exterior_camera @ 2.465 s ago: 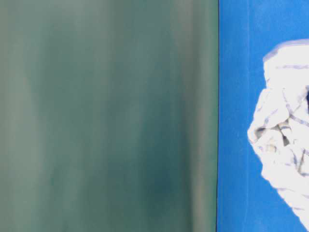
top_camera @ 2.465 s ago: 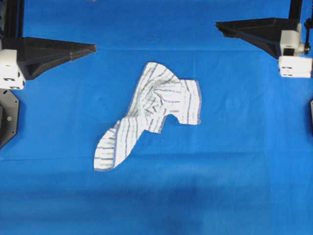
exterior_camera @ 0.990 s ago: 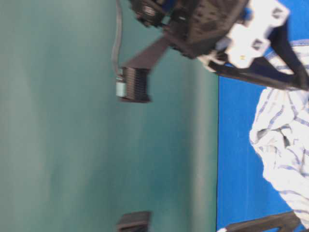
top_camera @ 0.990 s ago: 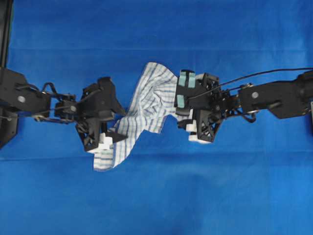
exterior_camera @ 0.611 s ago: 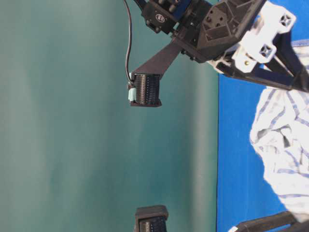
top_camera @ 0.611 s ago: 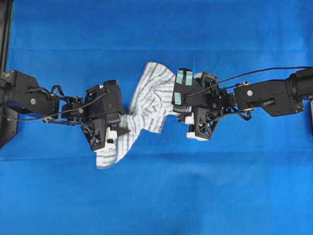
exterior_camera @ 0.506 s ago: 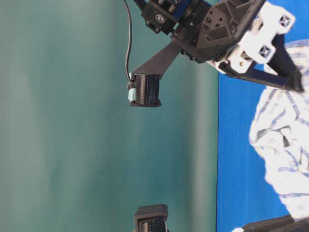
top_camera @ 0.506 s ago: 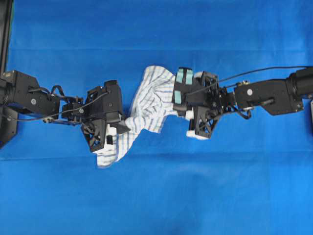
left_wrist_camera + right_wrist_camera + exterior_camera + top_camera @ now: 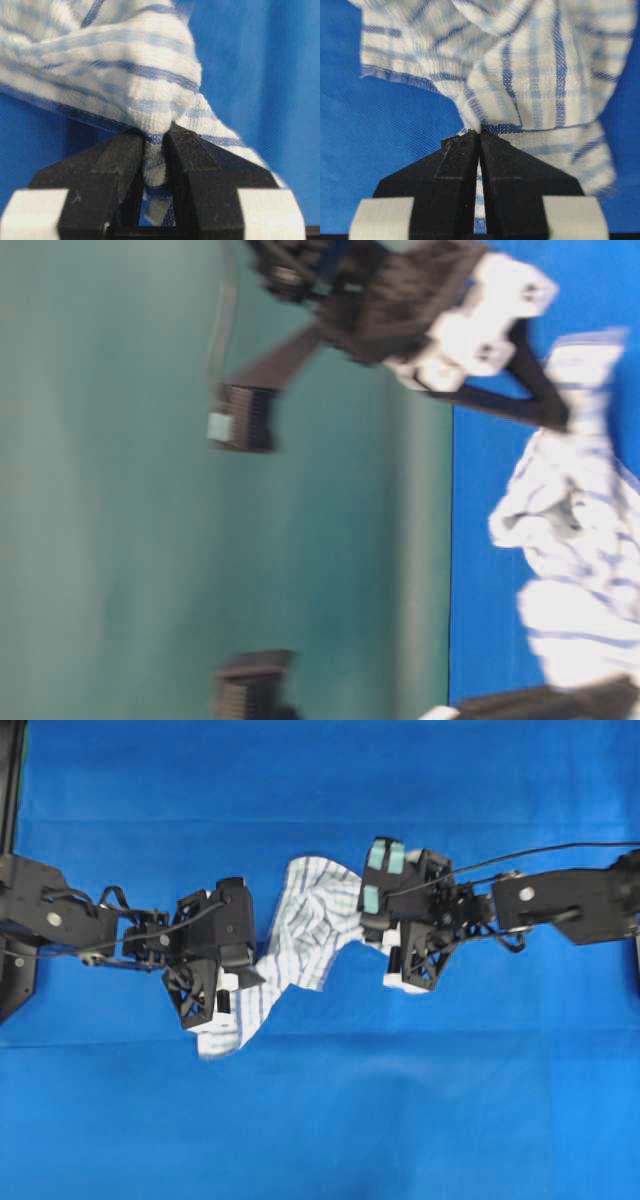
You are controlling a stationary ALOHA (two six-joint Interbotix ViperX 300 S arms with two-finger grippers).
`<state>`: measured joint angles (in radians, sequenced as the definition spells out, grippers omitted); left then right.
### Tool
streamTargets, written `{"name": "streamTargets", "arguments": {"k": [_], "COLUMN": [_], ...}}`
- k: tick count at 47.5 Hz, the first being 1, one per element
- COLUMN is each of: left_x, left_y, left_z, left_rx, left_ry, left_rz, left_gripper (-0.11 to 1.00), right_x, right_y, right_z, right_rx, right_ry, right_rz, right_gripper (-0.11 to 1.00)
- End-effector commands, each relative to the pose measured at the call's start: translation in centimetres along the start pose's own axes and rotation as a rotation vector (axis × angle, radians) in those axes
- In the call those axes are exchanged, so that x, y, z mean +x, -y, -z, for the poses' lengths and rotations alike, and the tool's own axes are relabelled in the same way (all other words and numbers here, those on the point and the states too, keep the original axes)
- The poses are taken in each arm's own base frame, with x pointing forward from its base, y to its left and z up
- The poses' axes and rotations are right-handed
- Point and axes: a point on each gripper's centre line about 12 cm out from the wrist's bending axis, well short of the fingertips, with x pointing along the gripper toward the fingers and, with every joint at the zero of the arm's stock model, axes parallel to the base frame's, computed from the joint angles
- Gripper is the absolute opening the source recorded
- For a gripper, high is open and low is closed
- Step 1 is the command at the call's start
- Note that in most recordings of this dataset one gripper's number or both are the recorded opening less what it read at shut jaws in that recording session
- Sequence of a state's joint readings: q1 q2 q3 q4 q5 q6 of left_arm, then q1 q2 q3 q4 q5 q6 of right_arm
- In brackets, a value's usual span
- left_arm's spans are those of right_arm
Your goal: Lift the towel with both arms.
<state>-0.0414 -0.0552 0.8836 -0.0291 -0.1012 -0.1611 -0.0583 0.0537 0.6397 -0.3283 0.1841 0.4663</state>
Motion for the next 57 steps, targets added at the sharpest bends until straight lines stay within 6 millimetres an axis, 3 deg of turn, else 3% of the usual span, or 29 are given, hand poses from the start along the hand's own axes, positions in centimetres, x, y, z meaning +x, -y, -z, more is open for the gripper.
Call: {"name": "streamTargets", "arguments": {"k": [1, 16, 22, 40, 48, 57], "left_x": [-1.9, -8.8, -12.4, -21.9, -25.6, -27.1], "left_y": [0.6, 2.0, 2.5, 2.0, 2.4, 2.6], "left_z": [-3.2, -10.3, -13.3, -20.9, -23.6, -24.6], "left_rx": [0.001, 0.014, 0.026, 0.121, 0.191, 0.23], "left_ry": [0.069, 0.218, 0.3, 0.488, 0.562, 0.605], "left_rz": [0.015, 0.047, 0.057, 0.005, -0.013, -0.022], "left_gripper": [0.09, 0.09, 0.09, 0.09, 0.09, 0.09], "right_x": [-3.2, -13.5, -17.4, -28.3, -31.4, -32.6], "right_y": [-0.3, 0.3, 0.5, 0.4, 0.2, -0.5], "right_z": [-2.8, -7.9, -9.7, -15.3, -17.1, -17.7], "right_rx": [0.008, 0.022, 0.02, -0.053, -0.092, -0.133], "right_ry": [0.088, 0.236, 0.311, 0.559, 0.618, 0.649], "right_rz": [-0.006, 0.037, 0.047, 0.058, 0.069, 0.055], "right_gripper": [0.02, 0.02, 0.02, 0.02, 0.02, 0.02]}}
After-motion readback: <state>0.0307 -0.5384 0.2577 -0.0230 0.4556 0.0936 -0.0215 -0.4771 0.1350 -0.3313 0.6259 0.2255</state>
